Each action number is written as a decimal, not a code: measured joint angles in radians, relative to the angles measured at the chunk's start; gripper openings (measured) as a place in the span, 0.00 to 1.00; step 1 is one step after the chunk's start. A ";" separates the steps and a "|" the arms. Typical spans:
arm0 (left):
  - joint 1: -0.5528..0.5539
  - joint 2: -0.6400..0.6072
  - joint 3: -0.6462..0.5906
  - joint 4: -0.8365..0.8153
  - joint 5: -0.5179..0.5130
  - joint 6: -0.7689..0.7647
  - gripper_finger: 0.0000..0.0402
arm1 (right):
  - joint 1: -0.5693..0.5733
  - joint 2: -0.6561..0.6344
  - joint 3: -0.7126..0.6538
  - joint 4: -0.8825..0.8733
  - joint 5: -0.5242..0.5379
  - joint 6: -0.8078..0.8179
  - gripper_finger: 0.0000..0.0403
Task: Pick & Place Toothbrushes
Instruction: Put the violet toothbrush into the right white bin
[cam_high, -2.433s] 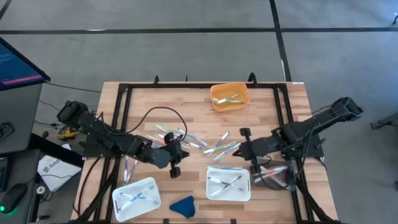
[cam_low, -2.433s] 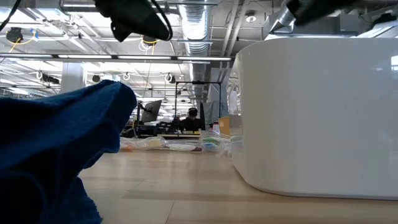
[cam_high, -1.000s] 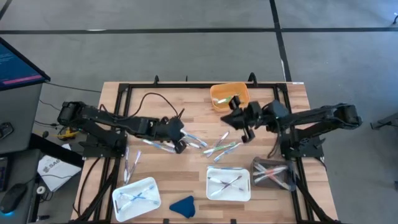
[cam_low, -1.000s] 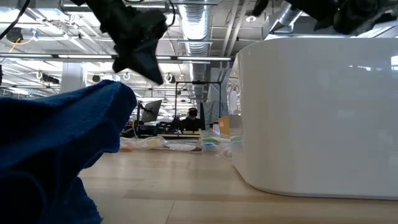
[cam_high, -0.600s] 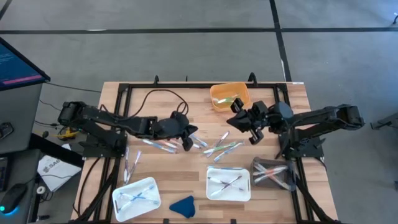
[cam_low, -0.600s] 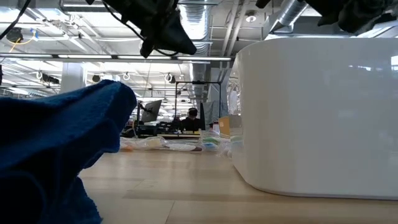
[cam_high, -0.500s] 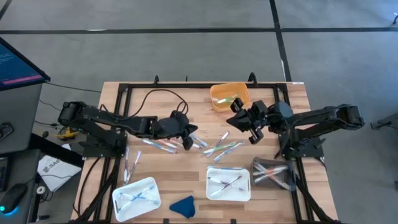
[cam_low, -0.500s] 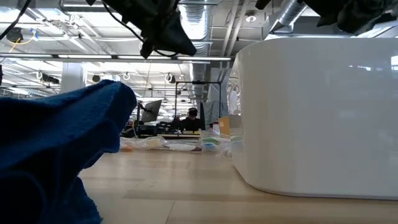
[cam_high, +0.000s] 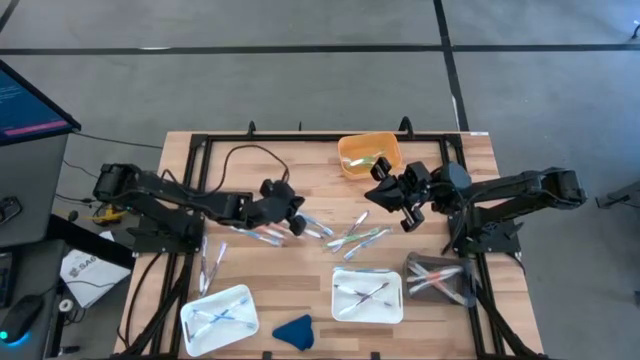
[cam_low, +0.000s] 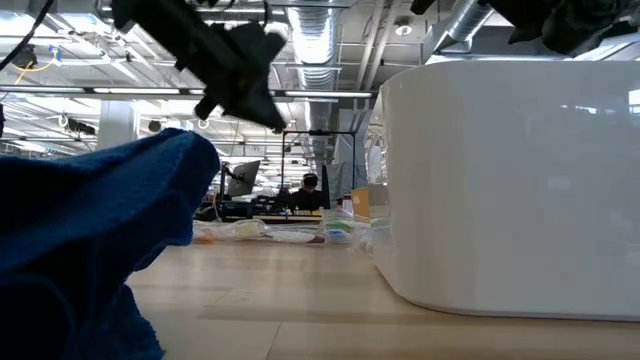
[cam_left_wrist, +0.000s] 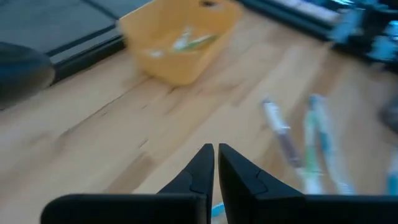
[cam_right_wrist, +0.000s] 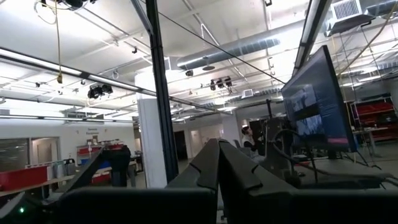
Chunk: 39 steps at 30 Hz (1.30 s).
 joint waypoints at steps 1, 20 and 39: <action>0.003 0.000 -0.019 0.001 -0.013 -0.026 0.04 | 0.000 0.000 0.000 0.000 0.000 0.000 0.00; 0.022 0.000 -0.149 0.008 0.120 0.099 0.04 | -0.030 -0.006 0.000 0.000 -0.148 0.028 0.00; 0.038 0.193 -0.148 0.073 0.275 0.420 0.04 | -0.055 -0.006 0.118 -0.368 -0.400 -0.010 0.00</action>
